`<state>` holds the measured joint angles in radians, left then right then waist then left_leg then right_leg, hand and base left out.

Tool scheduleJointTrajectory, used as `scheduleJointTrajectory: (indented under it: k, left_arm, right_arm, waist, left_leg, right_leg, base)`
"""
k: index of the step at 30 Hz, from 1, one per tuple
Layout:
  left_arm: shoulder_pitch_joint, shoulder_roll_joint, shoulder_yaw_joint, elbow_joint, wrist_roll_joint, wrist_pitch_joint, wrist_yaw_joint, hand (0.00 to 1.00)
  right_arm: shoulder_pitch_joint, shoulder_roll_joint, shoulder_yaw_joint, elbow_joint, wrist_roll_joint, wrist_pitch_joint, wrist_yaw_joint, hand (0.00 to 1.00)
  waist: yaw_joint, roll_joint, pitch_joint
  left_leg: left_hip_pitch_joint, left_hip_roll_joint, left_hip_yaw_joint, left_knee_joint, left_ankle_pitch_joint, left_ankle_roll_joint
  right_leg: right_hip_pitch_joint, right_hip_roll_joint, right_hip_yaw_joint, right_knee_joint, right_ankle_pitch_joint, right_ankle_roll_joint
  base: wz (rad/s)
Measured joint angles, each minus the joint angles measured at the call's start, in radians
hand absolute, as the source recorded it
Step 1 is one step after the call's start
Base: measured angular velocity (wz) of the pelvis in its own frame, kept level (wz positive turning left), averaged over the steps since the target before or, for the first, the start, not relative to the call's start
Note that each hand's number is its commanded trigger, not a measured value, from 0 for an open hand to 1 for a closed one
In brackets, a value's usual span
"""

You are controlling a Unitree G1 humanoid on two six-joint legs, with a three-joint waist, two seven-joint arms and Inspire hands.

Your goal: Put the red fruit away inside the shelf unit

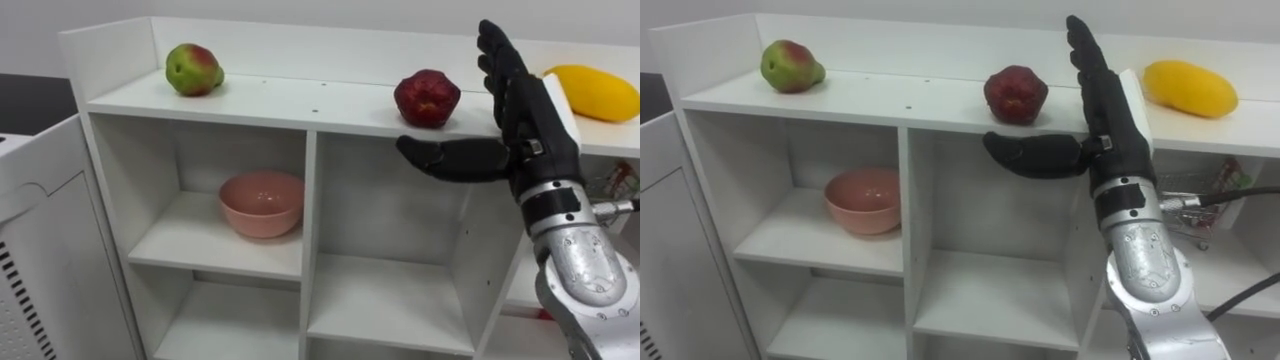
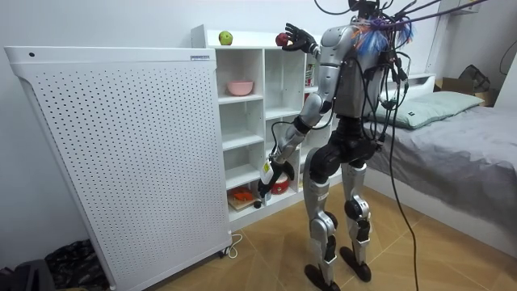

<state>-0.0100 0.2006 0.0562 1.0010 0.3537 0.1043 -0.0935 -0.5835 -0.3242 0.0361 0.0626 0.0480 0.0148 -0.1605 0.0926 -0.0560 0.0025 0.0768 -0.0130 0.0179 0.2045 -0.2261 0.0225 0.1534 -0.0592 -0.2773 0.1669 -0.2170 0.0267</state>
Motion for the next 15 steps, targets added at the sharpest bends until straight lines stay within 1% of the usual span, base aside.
scheduleJointTrajectory:
  k: [8,9,10,11,12,13,14,15]
  left_arm:
    - [-0.001,0.0,0.0,0.0,0.0,0.0,-0.003,0.0]
    - [-0.001,0.001,0.0,-0.001,0.001,0.0,-0.004,0.0]
    - [-0.001,0.001,0.0,-0.001,0.001,0.0,-0.005,0.0]
    - [-0.003,0.003,0.0,-0.001,0.001,0.0,-0.007,0.0]
    - [-0.005,0.003,0.0,-0.001,0.001,0.0,-0.007,0.0]
    - [-0.006,0.003,0.0,-0.001,0.001,0.0,-0.008,0.0]
    - [-0.008,0.003,0.0,-0.001,0.001,0.0,-0.009,0.0]
    - [-0.009,0.003,0.0,-0.001,0.002,0.0,-0.01,0.0]
  right_arm:
    - [0.0,0.0,0.004,0.003,0.001,0.001,0.011,0.0]
    - [0.0,0.0,0.008,0.003,0.001,0.004,0.011,0.04]
    - [0.0,0.0,0.011,0.003,0.001,0.005,0.011,0.11]
    - [-0.001,0.0,0.014,0.003,0.001,0.005,0.012,0.22]
    - [-0.001,0.0,0.017,0.003,0.0,0.007,0.013,0.27]
    - [-0.001,0.0,0.018,0.003,-0.001,0.008,0.015,0.38]
    - [-0.001,0.0,0.019,0.003,-0.001,0.009,0.026,0.53]
    - [-0.001,-0.001,0.02,0.003,-0.001,0.01,0.038,0.6]
  waist:
    - [0.0,0.003,-0.0007]
    - [0.0,0.005,-0.0013]
    - [0.0,0.006,-0.0013]
    - [0.0,0.007,-0.0015]
    - [0.0,0.008,-0.002]
    - [0.0,0.009,-0.0024]
    - [0.0,0.01,-0.0028]
    - [0.0,0.011,-0.0032]
  left_leg:
    - [0.001,0.0,0.0,0.001,0.0,0.0]
    - [0.001,0.0,0.0,0.001,0.0,0.0]
    - [0.001,0.0,0.0,0.001,0.0,0.0]
    - [0.001,0.0,0.0,0.001,0.0,0.0]
    - [0.0,0.0,0.0,0.001,0.0,0.0]
    - [0.0,0.0,0.0,0.001,0.0,0.0]
    - [0.0,0.0,0.0,0.001,0.0,0.0]
    - [0.001,0.0,0.0,0.001,0.0,0.0]
  right_leg:
    - [0.001,-0.001,0.001,0.0,0.0,0.0]
    - [0.001,-0.001,0.001,0.0,0.0,0.0]
    - [0.001,-0.001,0.001,0.0,0.0,0.0]
    - [0.001,-0.001,0.001,0.0,0.0,0.0]
    - [0.001,-0.001,0.001,0.0,0.0,0.0]
    - [0.001,-0.001,0.001,0.0,0.0,0.0]
    - [0.002,-0.001,0.001,0.0,0.0,0.0]
    - [0.003,-0.001,0.001,0.0,0.0,0.0]
  base:
    - [0.0]
    - [0.0]
    - [0.0]
    - [0.0]
    - [0.0]
    - [0.0]
    - [0.0]
    - [0.0]
